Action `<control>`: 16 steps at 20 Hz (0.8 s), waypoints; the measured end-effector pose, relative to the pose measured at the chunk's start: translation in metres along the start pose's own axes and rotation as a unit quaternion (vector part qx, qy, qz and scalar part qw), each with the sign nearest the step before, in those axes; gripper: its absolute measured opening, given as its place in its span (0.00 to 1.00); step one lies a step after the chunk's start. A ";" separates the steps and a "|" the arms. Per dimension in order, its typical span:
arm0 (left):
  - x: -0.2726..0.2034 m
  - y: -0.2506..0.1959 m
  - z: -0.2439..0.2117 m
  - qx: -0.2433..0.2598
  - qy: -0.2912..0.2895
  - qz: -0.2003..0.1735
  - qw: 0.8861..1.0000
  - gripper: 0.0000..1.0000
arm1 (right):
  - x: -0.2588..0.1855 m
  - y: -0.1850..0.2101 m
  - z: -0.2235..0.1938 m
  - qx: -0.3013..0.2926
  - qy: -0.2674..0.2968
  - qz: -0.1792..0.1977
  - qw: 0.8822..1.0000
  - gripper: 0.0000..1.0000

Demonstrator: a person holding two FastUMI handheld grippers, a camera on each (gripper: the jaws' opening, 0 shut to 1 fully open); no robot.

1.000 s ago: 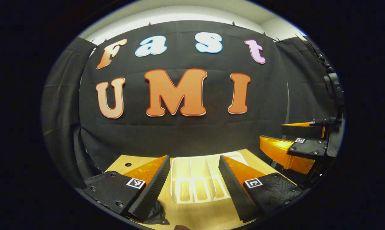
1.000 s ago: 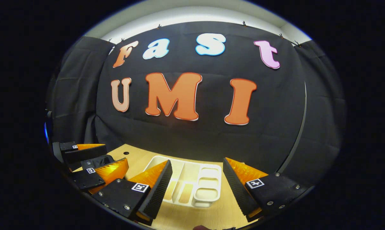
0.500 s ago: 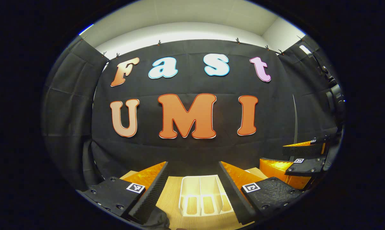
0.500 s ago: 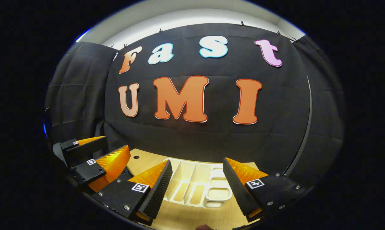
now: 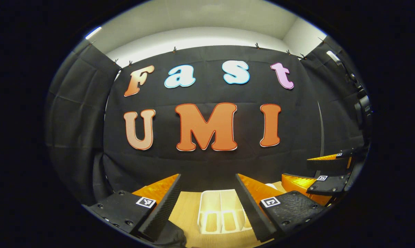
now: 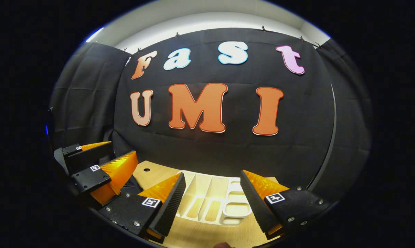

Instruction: Open the schoolbag, grab two books from the bookshelf and put them into the schoolbag.

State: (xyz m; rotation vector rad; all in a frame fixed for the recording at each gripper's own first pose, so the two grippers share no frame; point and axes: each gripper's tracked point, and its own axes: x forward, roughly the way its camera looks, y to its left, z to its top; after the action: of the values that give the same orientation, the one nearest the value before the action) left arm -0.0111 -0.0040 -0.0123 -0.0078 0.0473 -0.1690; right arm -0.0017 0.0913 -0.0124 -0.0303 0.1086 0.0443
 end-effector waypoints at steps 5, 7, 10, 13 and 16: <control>-0.003 -0.006 -0.009 0.006 0.000 -0.005 1.000 0.96 | -0.005 -0.005 -0.005 -0.012 -0.011 -0.007 1.000 0.95; -0.005 -0.007 -0.013 0.007 0.002 -0.005 1.000 0.94 | -0.008 -0.006 -0.008 -0.013 -0.009 -0.009 1.000 0.94; -0.006 -0.006 -0.019 0.008 0.007 -0.006 1.000 0.94 | -0.010 -0.006 -0.005 -0.015 -0.018 -0.013 1.000 0.95; -0.007 -0.001 -0.018 0.002 0.010 -0.002 1.000 0.94 | -0.009 -0.003 -0.005 -0.024 -0.020 -0.014 0.999 0.94; -0.003 0.008 -0.015 -0.020 -0.002 0.004 1.000 0.94 | -0.007 0.000 -0.007 -0.025 -0.019 -0.013 0.999 0.94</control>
State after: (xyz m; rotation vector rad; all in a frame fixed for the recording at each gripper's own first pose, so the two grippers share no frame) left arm -0.0130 0.0045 -0.0273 -0.0479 0.0468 -0.1607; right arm -0.0093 0.0907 -0.0186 -0.0804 0.0694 0.0208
